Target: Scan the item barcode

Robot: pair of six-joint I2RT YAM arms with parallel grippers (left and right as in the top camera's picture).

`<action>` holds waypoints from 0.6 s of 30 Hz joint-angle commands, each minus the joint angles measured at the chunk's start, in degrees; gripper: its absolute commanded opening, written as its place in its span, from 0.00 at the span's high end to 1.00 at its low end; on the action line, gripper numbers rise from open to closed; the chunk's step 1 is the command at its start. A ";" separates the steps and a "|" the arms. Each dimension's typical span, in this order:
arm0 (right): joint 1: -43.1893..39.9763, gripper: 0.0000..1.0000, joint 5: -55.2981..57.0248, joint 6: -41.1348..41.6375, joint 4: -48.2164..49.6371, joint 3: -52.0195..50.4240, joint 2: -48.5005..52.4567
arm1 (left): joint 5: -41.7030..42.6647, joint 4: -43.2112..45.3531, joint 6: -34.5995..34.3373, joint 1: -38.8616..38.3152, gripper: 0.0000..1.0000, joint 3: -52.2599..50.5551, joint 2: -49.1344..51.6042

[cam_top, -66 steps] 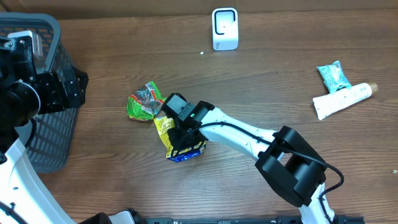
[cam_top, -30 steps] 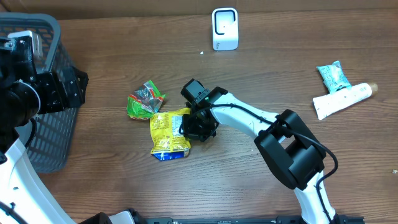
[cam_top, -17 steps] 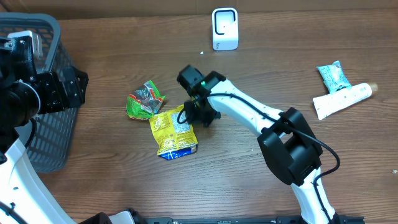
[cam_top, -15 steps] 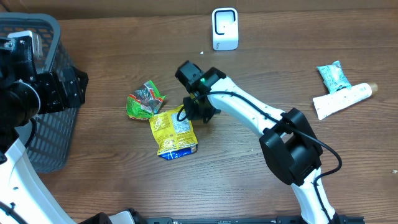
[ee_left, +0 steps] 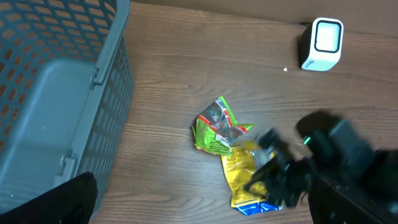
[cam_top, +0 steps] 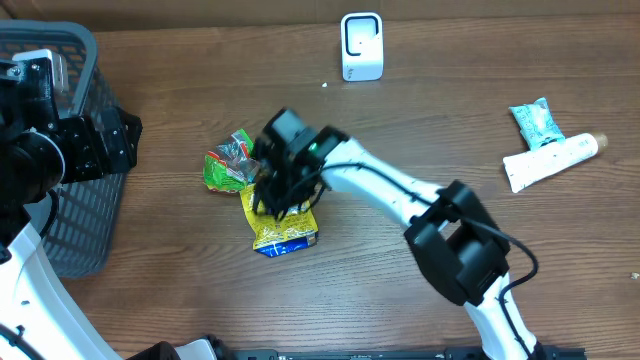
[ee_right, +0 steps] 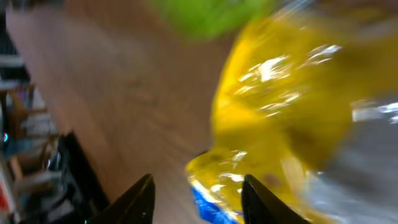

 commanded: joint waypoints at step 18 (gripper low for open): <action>0.81 0.39 23.61 19.02 -5.18 -5.22 0.17 | 0.81 0.09 0.83 0.48 0.00 -0.15 0.09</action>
